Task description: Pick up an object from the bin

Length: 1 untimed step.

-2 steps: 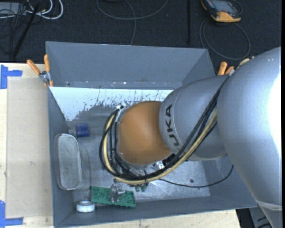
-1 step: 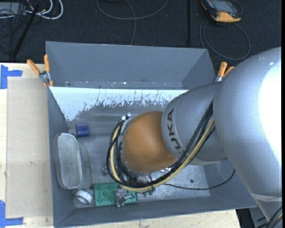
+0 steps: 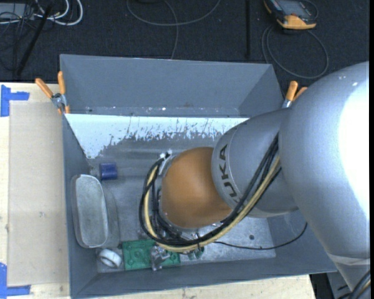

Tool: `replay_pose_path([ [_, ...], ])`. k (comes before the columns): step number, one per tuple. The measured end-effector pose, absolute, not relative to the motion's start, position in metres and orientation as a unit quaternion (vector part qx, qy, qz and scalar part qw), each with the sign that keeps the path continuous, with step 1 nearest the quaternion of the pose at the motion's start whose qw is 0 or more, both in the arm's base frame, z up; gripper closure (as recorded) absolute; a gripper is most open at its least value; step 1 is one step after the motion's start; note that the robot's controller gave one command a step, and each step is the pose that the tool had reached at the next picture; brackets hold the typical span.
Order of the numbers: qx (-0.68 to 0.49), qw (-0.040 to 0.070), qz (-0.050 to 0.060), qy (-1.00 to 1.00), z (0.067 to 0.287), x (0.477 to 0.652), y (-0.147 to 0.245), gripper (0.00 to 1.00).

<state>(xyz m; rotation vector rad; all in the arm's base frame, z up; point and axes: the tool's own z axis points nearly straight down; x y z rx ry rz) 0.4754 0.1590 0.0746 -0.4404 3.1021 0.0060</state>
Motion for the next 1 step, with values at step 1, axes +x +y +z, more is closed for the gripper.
replay_pose_path([
  [1, -0.143, 0.003, 0.001, 0.99, 0.2158, 0.4792, 0.1613, 1.0],
])
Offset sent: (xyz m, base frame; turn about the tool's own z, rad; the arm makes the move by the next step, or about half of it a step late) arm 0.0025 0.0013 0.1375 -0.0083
